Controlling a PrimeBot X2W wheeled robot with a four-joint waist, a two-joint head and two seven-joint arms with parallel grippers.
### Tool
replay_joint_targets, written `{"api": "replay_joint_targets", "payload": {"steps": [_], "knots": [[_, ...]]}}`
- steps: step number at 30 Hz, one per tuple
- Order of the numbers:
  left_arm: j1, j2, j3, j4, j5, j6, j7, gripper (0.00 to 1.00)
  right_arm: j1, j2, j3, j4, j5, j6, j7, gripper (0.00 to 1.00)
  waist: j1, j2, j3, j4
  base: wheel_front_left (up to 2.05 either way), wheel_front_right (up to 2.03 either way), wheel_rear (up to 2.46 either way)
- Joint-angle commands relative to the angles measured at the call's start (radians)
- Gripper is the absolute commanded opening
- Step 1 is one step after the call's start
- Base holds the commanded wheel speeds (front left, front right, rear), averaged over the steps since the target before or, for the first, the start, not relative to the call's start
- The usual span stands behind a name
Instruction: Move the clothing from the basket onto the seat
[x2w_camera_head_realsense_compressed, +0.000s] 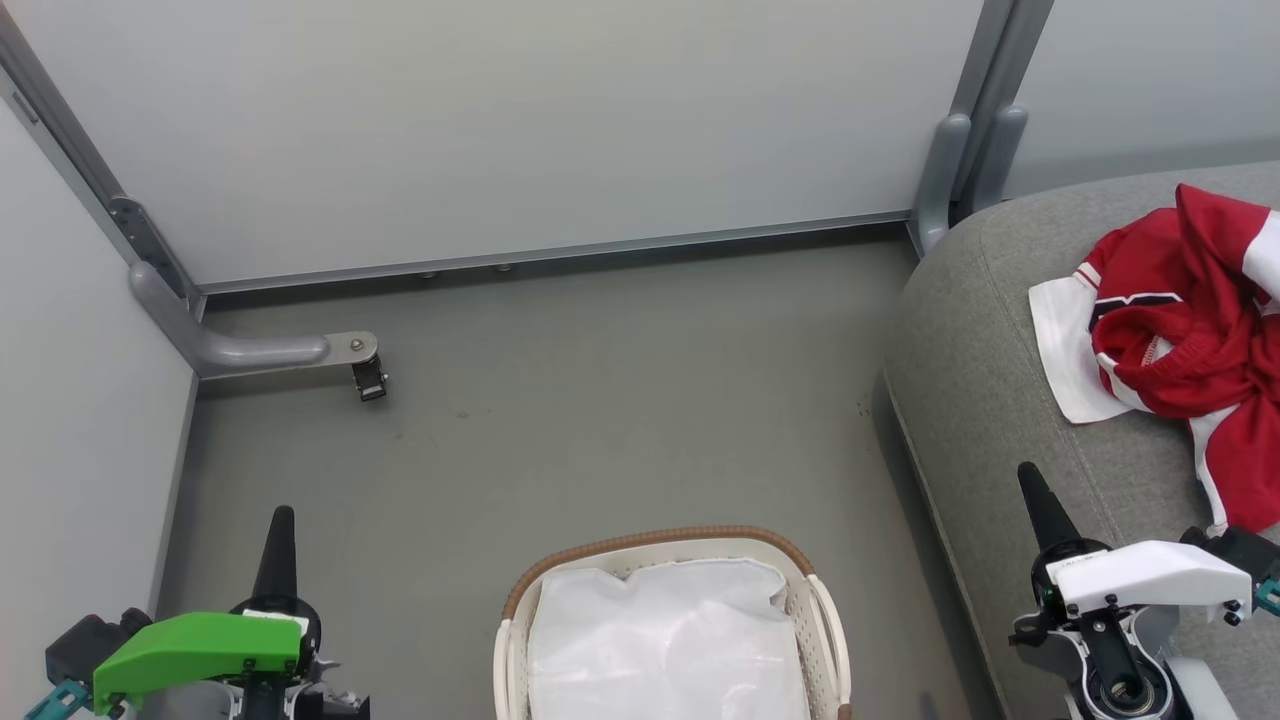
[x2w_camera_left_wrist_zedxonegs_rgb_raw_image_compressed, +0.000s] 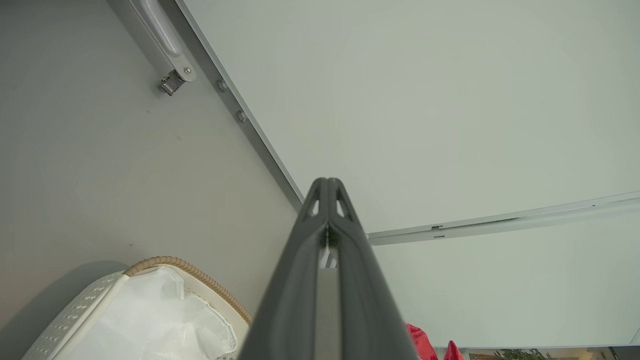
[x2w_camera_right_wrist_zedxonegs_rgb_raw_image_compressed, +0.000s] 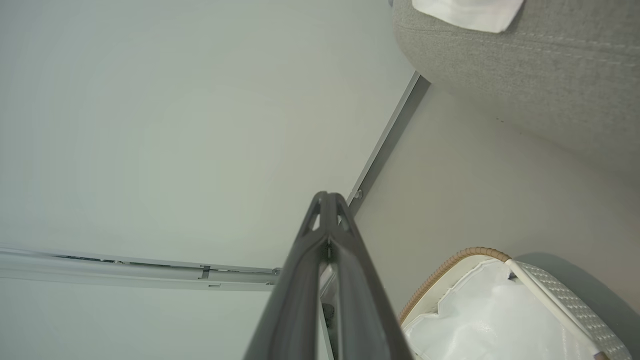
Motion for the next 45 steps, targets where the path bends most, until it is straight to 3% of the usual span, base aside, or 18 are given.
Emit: {"api": "replay_joint_targets", "payload": {"steps": [1, 45], "knots": [[-0.026, 0.008, 0.005, -0.010, -0.026, -0.006, 0.006, 0.00, 0.003, -0.006, -0.007, -0.014, 0.027, -0.001, 0.008, 0.00, 0.0000, 0.0046, -0.001, 0.000, 0.00, 0.00, 0.00], [-0.046, 0.010, 0.035, -0.051, -0.360, -0.017, 0.094, 0.00, 0.027, -0.007, -0.056, -0.069, 0.352, -0.001, 0.098, 0.00, 0.0000, 0.0071, -0.025, -0.004, 0.00, 0.00, 0.00]]}}
